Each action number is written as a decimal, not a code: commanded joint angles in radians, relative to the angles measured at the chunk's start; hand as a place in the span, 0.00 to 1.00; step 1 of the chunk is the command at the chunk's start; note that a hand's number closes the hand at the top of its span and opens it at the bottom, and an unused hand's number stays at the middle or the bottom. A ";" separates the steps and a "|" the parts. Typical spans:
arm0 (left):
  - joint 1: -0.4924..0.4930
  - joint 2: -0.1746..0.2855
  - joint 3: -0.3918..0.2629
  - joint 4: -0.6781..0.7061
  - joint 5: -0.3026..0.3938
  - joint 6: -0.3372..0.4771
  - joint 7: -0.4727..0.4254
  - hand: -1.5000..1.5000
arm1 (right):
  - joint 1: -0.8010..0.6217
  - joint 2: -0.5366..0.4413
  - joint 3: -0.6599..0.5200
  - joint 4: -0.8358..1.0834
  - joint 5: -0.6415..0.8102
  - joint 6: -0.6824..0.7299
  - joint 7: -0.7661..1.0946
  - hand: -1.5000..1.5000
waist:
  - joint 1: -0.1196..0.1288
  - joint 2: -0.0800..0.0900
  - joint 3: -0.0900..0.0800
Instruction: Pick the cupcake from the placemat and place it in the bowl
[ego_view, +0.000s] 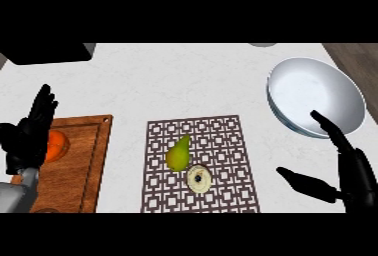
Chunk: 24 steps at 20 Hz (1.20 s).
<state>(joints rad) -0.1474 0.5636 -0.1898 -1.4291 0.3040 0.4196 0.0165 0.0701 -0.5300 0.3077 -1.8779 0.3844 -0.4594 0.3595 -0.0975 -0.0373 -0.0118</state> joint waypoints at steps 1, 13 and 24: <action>0.025 0.002 0.006 -0.028 0.014 -0.005 0.013 0.50 | 0.177 0.019 0.108 -0.155 0.214 -0.090 0.142 0.00 | -0.004 0.002 0.002; 0.011 -0.014 -0.010 -0.071 0.015 -0.060 0.000 0.50 | 0.098 0.191 0.317 -0.542 0.747 0.345 0.780 0.00 | 0.095 0.036 0.004; -0.031 -0.002 0.012 -0.033 0.026 -0.127 -0.004 0.50 | -0.135 0.396 0.315 -0.308 0.513 0.768 0.976 0.00 | 0.127 0.046 0.007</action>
<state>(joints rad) -0.1755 0.5603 -0.1876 -1.4798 0.3173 0.3263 0.0260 0.0223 -0.2275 0.6131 -2.2411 0.9550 0.1219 1.1389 0.0224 0.0074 -0.0060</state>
